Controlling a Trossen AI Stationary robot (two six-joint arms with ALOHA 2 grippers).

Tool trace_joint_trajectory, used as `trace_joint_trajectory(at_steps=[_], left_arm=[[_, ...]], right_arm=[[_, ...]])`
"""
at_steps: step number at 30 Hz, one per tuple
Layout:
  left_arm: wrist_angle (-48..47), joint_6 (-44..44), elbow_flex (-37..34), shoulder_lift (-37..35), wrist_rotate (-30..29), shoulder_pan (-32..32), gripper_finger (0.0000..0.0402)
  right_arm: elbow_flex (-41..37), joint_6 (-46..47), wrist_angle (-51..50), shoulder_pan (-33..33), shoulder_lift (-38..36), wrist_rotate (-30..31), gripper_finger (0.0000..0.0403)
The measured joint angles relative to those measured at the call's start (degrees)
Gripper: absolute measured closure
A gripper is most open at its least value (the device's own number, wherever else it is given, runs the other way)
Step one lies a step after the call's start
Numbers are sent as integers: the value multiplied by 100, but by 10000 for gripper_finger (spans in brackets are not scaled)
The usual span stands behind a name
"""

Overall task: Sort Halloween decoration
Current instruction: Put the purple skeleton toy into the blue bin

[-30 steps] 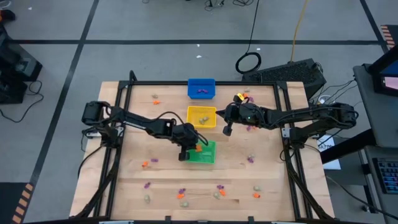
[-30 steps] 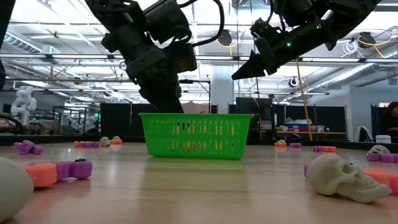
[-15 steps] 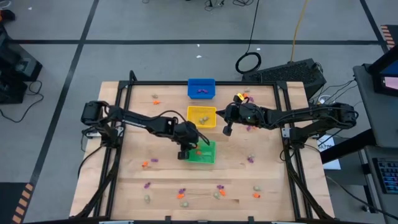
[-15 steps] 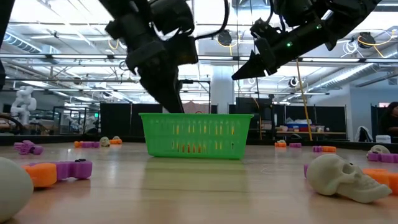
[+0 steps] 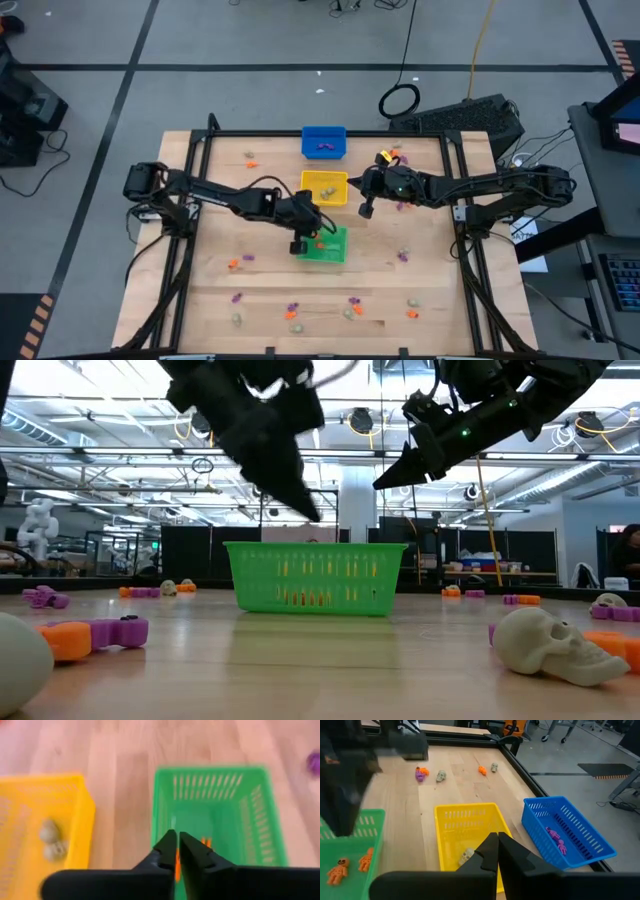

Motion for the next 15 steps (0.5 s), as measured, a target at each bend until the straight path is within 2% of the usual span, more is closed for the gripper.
trace_joint_trajectory(at_steps=[7,13,15], left_arm=[[1074,-44,-823,-594,4,-24,397],[1057,-198,-1518,-1228,-138,-24,400],[1421,-199,-1700,-1395,-237,-24,400]], right_arm=[[0,2,44,0,0,-2,403],[0,-84,283,0,4,-317,403],[4,-110,407,0,7,-434,403]])
